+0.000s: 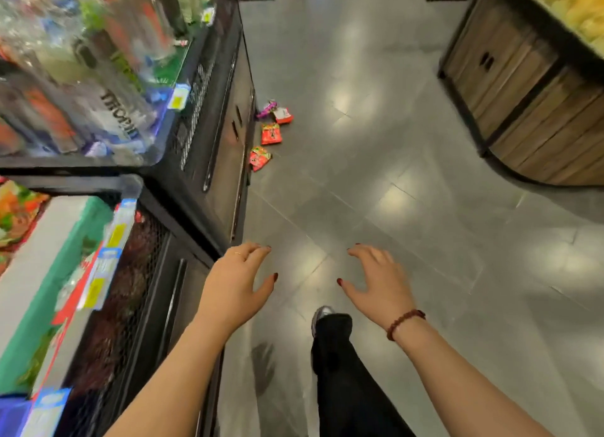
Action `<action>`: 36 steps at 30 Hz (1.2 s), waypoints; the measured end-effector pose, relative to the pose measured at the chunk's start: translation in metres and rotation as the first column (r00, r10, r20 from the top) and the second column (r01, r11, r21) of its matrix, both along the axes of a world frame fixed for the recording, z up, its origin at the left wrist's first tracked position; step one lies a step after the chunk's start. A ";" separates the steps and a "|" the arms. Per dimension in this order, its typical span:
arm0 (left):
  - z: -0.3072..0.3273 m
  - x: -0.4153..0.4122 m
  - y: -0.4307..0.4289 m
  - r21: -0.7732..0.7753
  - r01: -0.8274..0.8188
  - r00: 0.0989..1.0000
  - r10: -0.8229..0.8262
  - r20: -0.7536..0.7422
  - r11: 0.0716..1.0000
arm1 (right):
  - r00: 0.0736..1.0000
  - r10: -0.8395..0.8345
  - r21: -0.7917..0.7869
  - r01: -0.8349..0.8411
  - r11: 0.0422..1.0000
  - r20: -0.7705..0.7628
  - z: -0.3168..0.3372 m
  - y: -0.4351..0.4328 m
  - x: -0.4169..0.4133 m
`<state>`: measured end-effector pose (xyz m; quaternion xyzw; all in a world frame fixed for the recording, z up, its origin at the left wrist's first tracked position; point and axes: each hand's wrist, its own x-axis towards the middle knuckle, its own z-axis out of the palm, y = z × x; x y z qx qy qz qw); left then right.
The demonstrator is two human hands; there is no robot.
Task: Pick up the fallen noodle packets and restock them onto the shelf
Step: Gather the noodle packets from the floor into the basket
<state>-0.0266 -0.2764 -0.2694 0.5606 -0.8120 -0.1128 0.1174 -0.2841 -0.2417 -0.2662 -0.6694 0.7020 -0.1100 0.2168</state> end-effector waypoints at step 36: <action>0.003 -0.133 -0.816 0.068 -0.195 0.981 0.194 0.027 0.978 | 0.963 0.260 -0.032 -0.263 0.964 -0.065 0.005 -0.873 -0.156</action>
